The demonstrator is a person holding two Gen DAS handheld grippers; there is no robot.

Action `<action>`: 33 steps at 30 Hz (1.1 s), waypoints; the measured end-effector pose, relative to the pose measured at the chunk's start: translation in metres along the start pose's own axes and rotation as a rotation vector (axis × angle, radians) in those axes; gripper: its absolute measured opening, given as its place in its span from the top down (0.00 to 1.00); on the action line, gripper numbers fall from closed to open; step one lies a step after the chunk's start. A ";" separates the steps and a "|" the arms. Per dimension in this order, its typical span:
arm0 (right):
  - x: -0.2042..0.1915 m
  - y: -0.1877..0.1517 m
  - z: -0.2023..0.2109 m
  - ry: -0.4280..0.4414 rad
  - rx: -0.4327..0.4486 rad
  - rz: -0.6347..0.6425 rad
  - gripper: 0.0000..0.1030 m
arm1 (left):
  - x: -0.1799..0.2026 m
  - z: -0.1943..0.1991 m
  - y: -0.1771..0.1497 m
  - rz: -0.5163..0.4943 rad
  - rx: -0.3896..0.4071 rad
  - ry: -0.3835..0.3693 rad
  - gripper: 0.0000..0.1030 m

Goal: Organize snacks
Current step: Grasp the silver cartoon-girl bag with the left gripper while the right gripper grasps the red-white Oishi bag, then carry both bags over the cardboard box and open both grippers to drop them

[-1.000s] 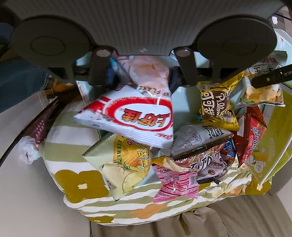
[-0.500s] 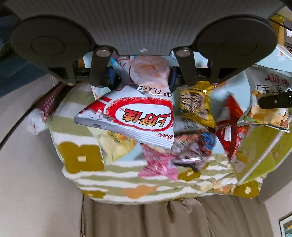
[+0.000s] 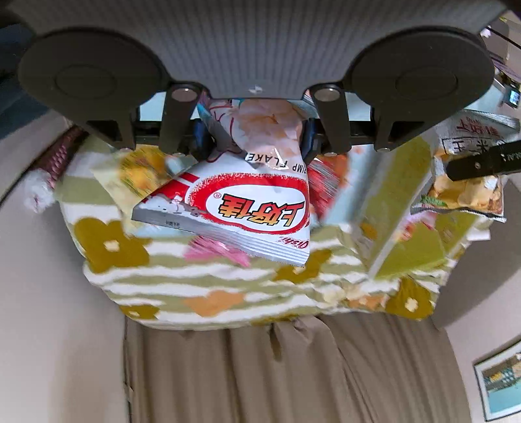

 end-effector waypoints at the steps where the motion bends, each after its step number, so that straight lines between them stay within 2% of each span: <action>1: -0.011 0.007 0.003 0.013 0.014 0.001 0.34 | -0.009 0.005 0.006 -0.002 0.012 0.009 0.45; 11: -0.133 0.056 0.010 0.171 0.082 0.047 0.35 | -0.102 0.020 0.051 0.006 0.058 0.071 0.44; 15: -0.180 0.066 0.003 0.204 0.073 0.064 0.34 | -0.136 0.015 0.056 0.006 0.033 0.059 0.44; 21: -0.235 0.068 -0.012 0.192 0.042 0.069 0.34 | -0.173 -0.004 0.046 -0.017 -0.043 0.007 0.44; 22: -0.242 0.067 -0.013 0.188 0.036 0.066 0.34 | -0.178 -0.007 0.044 -0.015 -0.053 -0.007 0.39; 23: -0.246 0.066 -0.016 0.184 0.031 0.065 0.34 | -0.182 -0.010 0.042 -0.010 -0.061 -0.019 0.24; 25: -0.257 0.063 -0.021 0.174 0.019 0.066 0.34 | -0.189 -0.011 0.037 -0.007 -0.057 -0.026 0.06; 33: -0.284 0.053 -0.037 0.159 -0.032 0.103 0.34 | -0.210 -0.001 0.029 0.070 -0.042 -0.037 0.03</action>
Point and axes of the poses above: each gripper's, at about its wrist camera, not at the fingertips, and z roughly against the way its jaws point, x to its right, y to its top, the point moved 6 cm from there along -z, roughly the way its jaws point, and after that the axes turned 11 degrees about -y, right-handed, at the moved point
